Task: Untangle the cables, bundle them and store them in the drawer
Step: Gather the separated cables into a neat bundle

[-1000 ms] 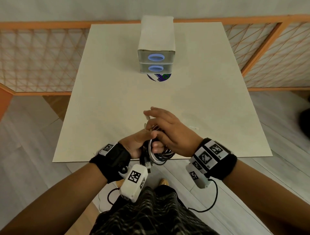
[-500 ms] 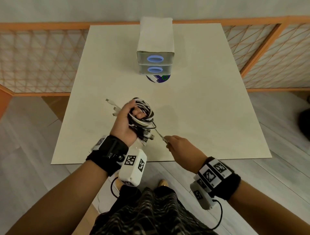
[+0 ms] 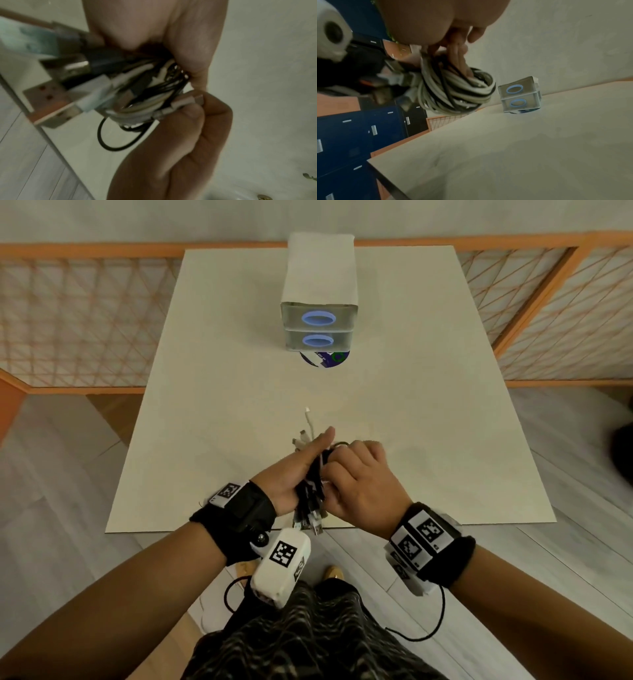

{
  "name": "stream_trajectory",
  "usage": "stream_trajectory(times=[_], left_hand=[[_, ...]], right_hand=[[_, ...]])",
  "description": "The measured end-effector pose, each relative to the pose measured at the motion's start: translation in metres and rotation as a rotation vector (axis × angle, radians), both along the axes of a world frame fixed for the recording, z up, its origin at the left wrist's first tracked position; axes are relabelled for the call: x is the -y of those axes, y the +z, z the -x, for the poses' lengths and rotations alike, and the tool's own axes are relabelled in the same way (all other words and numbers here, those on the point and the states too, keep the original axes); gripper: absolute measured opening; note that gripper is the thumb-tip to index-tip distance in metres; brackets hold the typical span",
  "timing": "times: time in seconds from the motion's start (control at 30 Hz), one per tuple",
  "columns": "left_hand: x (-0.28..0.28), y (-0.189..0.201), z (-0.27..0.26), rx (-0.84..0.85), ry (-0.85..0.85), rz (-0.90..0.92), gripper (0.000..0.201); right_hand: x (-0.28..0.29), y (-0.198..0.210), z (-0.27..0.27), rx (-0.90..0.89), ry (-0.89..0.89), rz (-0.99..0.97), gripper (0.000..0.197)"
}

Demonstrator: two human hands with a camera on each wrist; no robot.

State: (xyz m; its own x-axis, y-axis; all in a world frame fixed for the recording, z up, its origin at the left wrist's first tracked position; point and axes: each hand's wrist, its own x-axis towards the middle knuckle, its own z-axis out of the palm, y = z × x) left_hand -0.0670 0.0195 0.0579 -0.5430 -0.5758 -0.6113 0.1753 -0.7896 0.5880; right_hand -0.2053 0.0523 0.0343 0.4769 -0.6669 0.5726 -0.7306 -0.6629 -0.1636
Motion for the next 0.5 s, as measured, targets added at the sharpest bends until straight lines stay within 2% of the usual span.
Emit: stream_trajectory(times=[0.1,0.27,0.3,0.4,0.5], left_hand=[[-0.006,0.001,0.003,-0.004,-0.092,0.130,0.052],[-0.004,-0.003,-0.006,-0.142,-0.266,0.261,0.069],[-0.002,-0.004,-0.008,-0.140,-0.308,0.294,0.068],[0.001,-0.005,-0.011,-0.127,-0.382,0.383,0.046],[0.005,-0.008,-0.020,-0.152,-0.339,0.387,0.049]], right_hand=[[0.001,-0.001,0.002,0.069,-0.051,-0.073,0.014],[-0.004,0.003,0.008,0.150,-0.018,-0.361,0.029],[-0.006,0.005,0.007,0.189,-0.016,-0.414,0.030],[-0.006,0.011,0.001,0.246,0.027,-0.554,0.041],[-0.001,0.016,-0.006,0.228,0.040,-0.672,0.044]])
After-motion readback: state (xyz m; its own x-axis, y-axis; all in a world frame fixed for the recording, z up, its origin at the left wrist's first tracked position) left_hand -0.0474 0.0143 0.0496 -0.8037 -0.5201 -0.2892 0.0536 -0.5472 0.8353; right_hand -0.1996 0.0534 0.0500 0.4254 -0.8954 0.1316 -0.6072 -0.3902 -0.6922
